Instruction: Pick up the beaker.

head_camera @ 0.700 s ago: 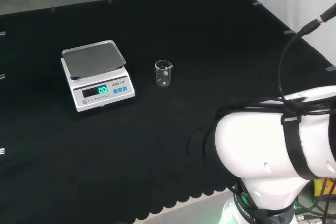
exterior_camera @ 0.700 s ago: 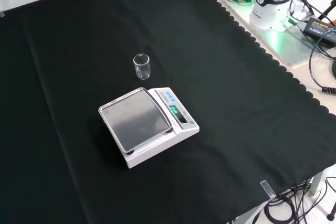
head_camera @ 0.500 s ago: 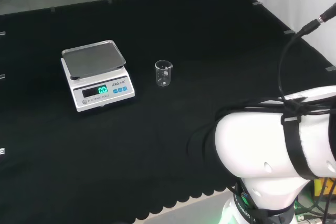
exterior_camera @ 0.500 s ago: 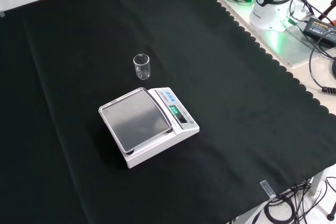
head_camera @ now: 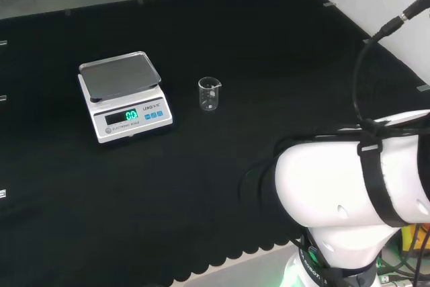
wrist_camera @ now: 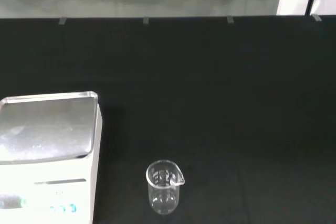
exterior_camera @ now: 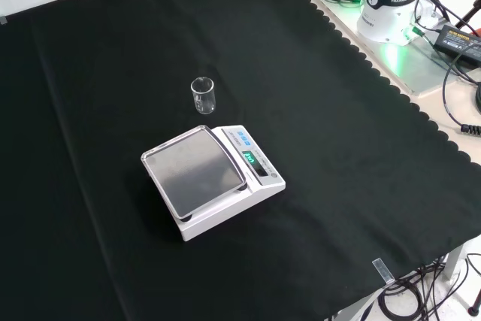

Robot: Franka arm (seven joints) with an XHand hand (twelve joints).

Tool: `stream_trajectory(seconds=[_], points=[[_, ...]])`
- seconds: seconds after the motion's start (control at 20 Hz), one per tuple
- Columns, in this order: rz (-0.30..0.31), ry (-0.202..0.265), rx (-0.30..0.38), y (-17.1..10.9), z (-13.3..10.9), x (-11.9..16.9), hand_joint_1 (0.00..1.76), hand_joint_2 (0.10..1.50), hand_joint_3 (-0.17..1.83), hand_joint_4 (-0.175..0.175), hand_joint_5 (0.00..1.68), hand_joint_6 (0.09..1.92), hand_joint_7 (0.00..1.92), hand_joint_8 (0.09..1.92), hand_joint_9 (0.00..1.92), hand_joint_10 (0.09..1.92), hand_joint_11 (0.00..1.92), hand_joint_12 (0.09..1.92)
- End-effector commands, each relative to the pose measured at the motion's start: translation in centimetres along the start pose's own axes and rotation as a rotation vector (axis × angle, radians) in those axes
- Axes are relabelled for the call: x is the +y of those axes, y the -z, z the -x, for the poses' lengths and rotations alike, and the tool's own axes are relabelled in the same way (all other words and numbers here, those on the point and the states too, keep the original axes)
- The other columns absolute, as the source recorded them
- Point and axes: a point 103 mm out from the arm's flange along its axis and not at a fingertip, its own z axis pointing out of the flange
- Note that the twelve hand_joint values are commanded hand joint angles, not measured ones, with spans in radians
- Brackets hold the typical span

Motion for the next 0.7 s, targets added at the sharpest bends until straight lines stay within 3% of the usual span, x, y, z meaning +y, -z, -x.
stream_trajectory(seconds=[0.05, 0.3, 0.7], points=[[-0.046, 0.040, 0.023, -1.6, -0.2, 3.5, 0.35, 1.02, -0.13, -0.028, 0.06, 0.09, 0.00, 0.46, 0.26, 0.09, 0.06, 1.51], [-0.066, 0.077, 0.060, -3.5, -0.7, 6.6, 0.35, 1.02, -0.12, -0.033, 0.07, 0.09, 0.00, 0.49, 0.26, 0.09, 0.06, 1.51], [-0.110, 0.098, 0.103, -6.7, -0.9, 10.2, 0.36, 1.01, -0.12, -0.047, 0.13, 0.09, 0.00, 0.53, 0.28, 0.09, 0.06, 1.51]])
